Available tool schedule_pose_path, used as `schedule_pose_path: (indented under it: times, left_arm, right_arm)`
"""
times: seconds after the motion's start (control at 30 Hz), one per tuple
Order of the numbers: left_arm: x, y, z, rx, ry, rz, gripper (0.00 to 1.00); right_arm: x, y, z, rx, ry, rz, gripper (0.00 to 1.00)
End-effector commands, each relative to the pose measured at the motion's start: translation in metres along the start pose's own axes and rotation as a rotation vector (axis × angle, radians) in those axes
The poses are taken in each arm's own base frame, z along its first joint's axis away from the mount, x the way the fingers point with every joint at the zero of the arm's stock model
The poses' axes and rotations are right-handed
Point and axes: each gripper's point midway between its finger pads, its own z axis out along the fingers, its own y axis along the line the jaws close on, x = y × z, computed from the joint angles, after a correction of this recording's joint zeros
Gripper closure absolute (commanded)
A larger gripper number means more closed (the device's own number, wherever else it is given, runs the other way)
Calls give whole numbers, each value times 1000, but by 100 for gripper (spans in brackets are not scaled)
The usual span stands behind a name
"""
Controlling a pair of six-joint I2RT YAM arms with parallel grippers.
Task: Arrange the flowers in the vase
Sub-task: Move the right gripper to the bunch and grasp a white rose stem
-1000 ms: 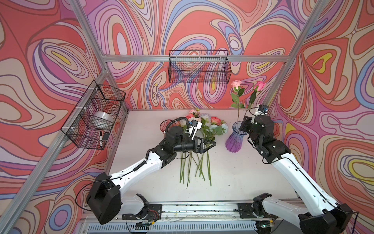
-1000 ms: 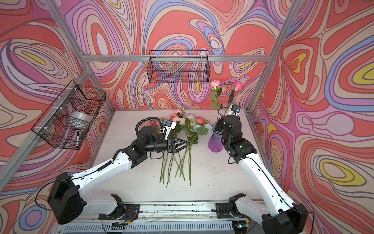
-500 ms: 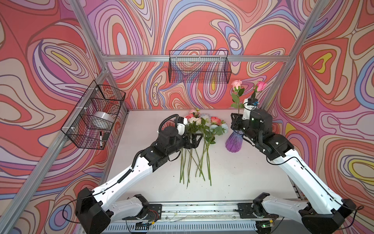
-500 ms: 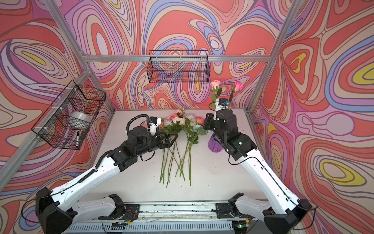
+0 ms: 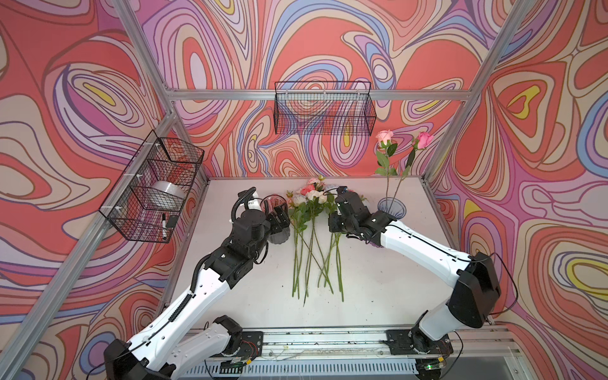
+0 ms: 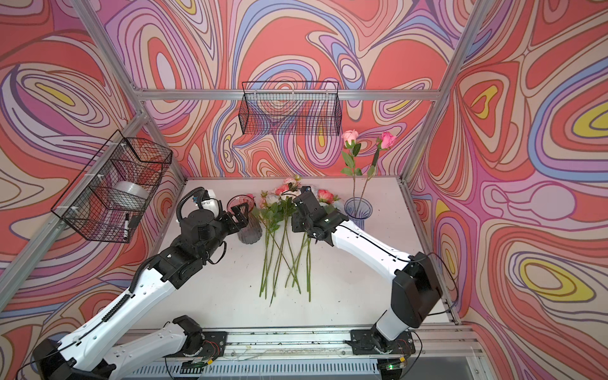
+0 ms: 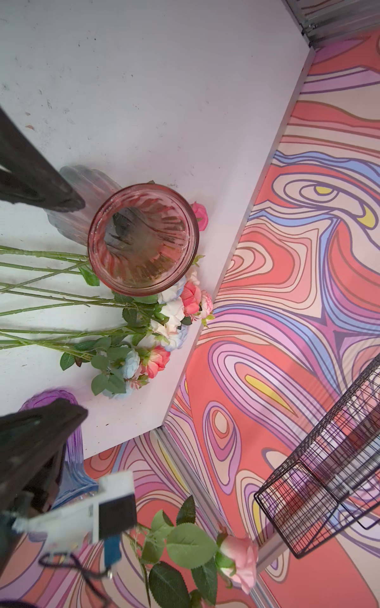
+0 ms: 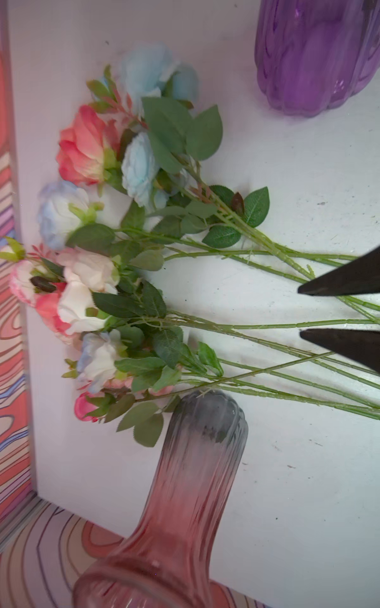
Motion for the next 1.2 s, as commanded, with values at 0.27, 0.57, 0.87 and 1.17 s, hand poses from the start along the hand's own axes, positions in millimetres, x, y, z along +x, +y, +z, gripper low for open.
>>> schedule_pose_path:
  times: [0.27,0.57,0.87,1.17]
  left_arm:
    - [21,-5,17,16,98,-71,11]
    - [14,-2,14,21,76,-95,11]
    - [20,-2,19,29,110,-113,12]
    - [22,-1,22,29,123,-127,12]
  right_arm:
    - [13,9,52,24,39,228,84]
    - [43,27,94,-29,137,267,83]
    - [71,34,119,-29,211,254,83]
    - [80,36,133,-23,217,273,83]
